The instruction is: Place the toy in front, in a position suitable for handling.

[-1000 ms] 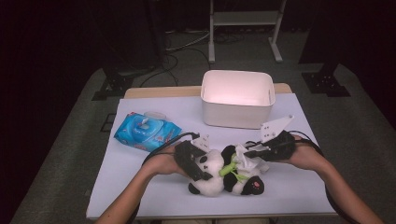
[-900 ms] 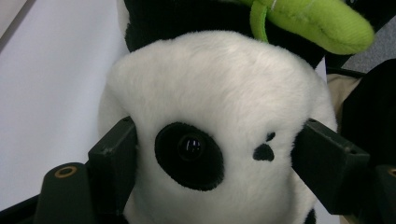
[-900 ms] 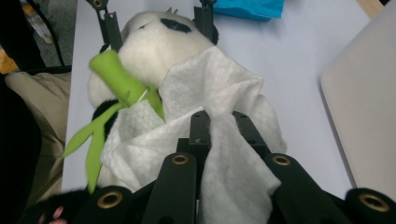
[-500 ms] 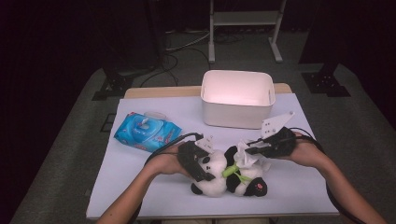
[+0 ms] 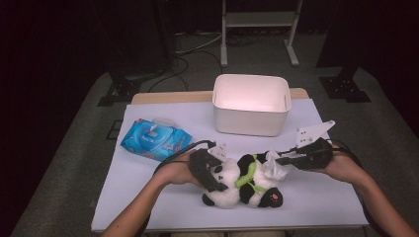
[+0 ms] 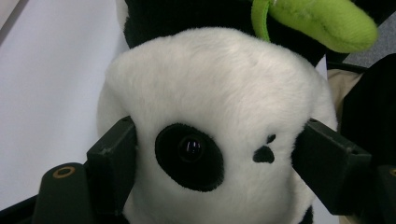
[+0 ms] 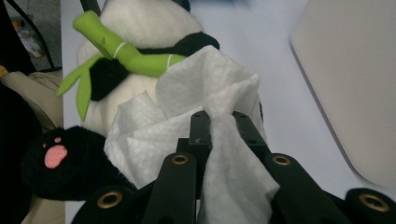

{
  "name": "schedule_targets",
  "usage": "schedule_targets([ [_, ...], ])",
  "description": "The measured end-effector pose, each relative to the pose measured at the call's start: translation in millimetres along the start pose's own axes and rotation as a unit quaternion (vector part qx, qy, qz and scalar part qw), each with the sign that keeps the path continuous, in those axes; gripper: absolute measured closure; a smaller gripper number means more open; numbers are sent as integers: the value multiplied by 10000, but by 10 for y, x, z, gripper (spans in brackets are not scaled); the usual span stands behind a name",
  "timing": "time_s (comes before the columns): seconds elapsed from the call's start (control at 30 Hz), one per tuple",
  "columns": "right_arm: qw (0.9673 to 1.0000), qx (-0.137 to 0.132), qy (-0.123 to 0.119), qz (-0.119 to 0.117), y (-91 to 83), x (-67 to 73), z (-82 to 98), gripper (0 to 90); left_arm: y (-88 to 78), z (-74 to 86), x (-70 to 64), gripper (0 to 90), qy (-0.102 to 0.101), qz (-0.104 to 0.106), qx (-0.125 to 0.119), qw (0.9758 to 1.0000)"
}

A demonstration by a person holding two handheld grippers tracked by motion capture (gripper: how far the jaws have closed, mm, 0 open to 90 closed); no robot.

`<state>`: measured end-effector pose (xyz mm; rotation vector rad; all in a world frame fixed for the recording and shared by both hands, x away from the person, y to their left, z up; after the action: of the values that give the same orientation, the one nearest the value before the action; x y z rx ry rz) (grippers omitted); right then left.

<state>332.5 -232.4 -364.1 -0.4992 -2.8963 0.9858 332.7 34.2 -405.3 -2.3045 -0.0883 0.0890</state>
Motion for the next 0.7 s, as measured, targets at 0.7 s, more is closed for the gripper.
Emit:
schedule_targets([
  [0.7,9976,229,-410,-506,582,86,-391,796,25,-15,-21,205,13,-50,3,10000],
])
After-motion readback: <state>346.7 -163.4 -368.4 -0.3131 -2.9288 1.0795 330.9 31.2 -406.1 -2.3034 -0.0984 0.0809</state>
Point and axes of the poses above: each handheld gripper's, and its own axes: y roughly forward along the jaws, z roughly out of its underside, x roughly to its left, the point moved 4 cm from there along y, roughly forward along the jaws, and after that the axes turned 8 degrees about -x, right-handed, at the moved point
